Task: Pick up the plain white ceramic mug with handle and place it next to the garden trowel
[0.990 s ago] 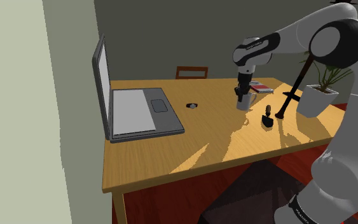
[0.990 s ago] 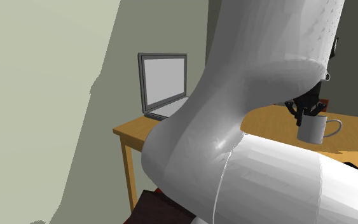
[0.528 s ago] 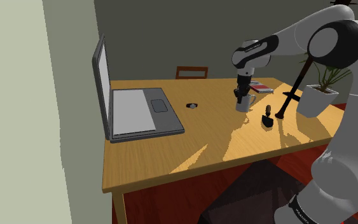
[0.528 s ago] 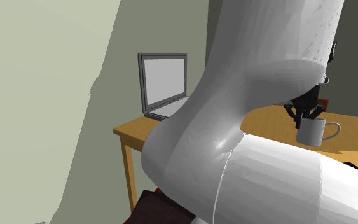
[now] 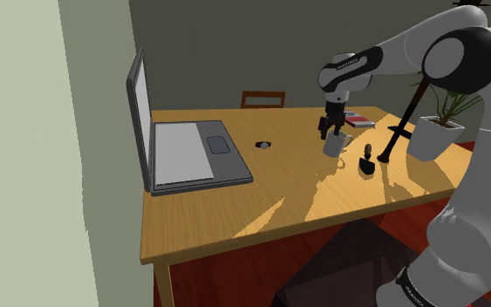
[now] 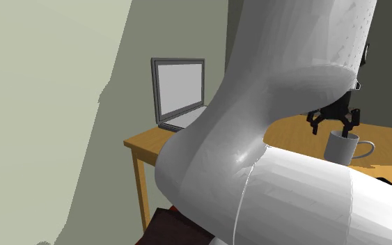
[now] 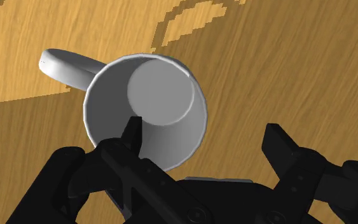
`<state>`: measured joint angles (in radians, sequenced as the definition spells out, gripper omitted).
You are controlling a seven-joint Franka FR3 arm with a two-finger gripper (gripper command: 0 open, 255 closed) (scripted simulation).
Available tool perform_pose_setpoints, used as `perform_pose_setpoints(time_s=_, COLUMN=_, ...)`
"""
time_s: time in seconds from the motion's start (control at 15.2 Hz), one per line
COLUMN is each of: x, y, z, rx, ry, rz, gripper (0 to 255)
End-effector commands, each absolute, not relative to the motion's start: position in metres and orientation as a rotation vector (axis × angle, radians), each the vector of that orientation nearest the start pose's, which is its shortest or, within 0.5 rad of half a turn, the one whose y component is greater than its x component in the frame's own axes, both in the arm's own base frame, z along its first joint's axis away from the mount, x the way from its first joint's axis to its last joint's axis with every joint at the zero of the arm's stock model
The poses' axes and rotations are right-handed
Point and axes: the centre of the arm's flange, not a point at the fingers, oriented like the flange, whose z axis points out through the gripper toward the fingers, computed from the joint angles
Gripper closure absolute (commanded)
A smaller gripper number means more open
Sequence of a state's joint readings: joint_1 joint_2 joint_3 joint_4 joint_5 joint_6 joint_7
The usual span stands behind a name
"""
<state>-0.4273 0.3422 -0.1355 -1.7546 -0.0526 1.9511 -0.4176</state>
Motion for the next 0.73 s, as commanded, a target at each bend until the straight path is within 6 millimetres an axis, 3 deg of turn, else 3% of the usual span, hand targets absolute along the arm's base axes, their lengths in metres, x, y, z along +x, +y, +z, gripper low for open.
perform_pose_setpoints(time_s=0.0, x=0.537, y=-0.333, z=0.385, rx=-3.140, ry=0.185, rz=0.268, gripper=0)
perform_pose_setpoints(time_s=0.13, x=0.541, y=-0.332, z=0.408, rx=-3.140, ry=0.185, rz=0.268, gripper=0)
perform_pose_setpoints(time_s=0.66, x=0.541, y=-0.332, z=0.408, rx=-3.140, ry=0.185, rz=0.268, gripper=0)
